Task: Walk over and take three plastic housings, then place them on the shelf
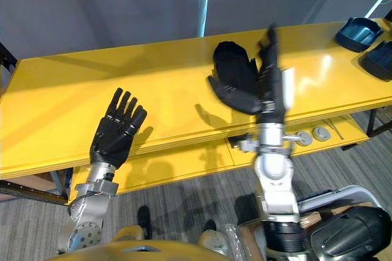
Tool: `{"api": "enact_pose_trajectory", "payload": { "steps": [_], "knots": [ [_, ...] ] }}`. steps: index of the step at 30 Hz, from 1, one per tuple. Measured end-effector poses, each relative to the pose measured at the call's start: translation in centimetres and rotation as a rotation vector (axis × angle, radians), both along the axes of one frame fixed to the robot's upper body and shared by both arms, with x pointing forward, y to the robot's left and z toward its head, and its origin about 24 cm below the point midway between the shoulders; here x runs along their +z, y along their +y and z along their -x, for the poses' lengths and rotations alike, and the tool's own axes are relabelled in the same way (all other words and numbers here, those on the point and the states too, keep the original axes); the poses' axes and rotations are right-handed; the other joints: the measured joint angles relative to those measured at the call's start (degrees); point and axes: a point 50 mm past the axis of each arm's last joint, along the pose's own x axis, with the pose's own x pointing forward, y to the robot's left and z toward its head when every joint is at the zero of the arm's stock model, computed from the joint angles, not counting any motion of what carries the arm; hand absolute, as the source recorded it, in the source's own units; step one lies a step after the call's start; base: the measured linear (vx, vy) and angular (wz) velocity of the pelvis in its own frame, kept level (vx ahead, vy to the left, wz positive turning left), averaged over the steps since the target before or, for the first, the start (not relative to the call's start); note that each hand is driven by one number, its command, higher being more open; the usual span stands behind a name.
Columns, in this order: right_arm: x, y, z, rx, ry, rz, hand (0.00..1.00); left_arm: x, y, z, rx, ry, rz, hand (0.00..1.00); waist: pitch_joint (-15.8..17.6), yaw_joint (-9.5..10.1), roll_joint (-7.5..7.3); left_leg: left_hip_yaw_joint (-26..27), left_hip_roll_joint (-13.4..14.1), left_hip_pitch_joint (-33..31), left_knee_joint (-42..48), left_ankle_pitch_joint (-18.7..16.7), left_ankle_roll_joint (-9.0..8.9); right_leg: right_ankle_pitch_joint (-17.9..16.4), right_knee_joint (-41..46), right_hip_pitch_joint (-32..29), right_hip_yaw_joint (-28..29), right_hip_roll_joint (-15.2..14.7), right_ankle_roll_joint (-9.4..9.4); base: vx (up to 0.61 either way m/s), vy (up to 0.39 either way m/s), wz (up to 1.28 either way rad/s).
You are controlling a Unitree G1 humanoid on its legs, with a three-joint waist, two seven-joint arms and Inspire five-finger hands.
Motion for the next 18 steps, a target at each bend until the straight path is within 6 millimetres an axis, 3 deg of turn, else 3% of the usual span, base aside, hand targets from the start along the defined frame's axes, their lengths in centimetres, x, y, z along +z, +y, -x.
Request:
{"api": "enact_pose_trajectory", "payload": {
  "steps": [2, 7, 13, 18],
  "knots": [
    [2.2, -1.6, 0.9, -0.048, -0.074, 0.098, 1.00, -0.4, 0.6, 0.4, 0.018, 0.027, -0.004, 1.00, -0.4, -0.67, -1.08, 0.7, 0.1, 0.1, 0.0, -0.2, 0.04, 0.0, 0.0, -0.3, 0.7, 0.0, 0.02, 0.00, -0.004, -0.12],
    [3.5, -2.8, 0.6, -0.099, -0.015, 0.392, 1.00, -0.7, 0.9, 0.5, 0.007, 0.047, -0.008, 1.00, -0.8, -1.42, -2.03, 1.4, 0.1, 0.5, -0.1, -0.6, 0.28, -0.1, 0.0, -0.3, 1.2, 0.0, 0.42, -0.01, -0.007, -0.08],
    [2.4, -6.1, -2.4, -0.116, 0.278, 0.569, 1.00, -0.8, 1.1, 0.6, 0.001, 0.053, -0.021, 1.00, -1.0, -1.25, -3.09, 1.4, 0.1, 0.3, -0.1, -0.6, 0.32, 0.0, -0.2, -0.3, 1.1, 0.0, 0.64, 0.00, 0.000, 0.00],
    [0.5, -7.7, -3.9, -0.085, 0.497, 0.643, 1.00, -1.1, 1.1, 0.7, -0.001, 0.067, -0.026, 1.00, -0.9, -0.50, -3.76, 1.0, 0.0, 0.1, -0.1, -0.3, 0.37, 0.7, -0.9, 0.1, 1.0, 0.0, 0.88, 0.01, -0.005, 0.03]
  ]
}}
